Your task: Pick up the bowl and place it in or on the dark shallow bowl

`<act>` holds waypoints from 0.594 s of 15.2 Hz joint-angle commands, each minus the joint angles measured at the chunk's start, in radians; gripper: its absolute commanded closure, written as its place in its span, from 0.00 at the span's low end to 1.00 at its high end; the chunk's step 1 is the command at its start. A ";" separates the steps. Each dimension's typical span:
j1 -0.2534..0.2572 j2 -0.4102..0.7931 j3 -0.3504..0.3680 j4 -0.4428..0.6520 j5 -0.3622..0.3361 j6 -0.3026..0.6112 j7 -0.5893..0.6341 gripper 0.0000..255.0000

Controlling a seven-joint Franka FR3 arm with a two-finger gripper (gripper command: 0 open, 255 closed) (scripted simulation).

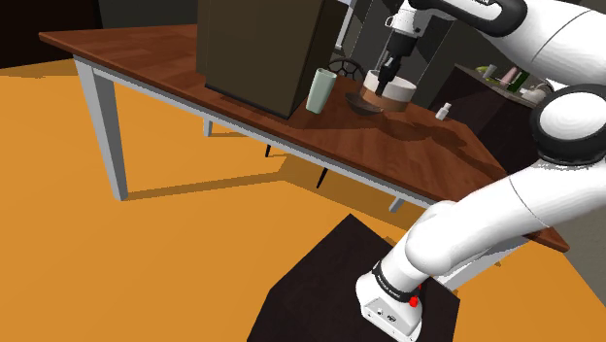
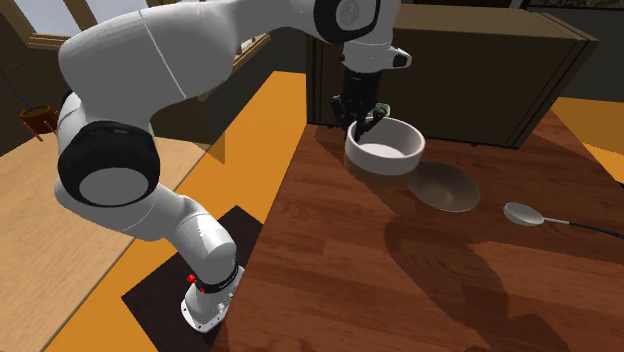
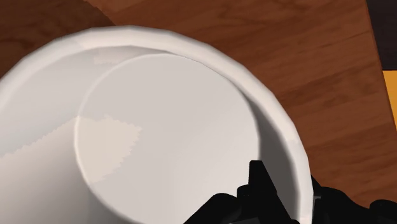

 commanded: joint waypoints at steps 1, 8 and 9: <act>-0.002 0.068 -0.030 0.068 0.012 0.000 -0.037 1.00; -0.056 0.386 -0.148 0.415 0.123 -0.045 -0.208 1.00; -0.074 0.440 -0.162 0.479 0.149 -0.061 -0.233 1.00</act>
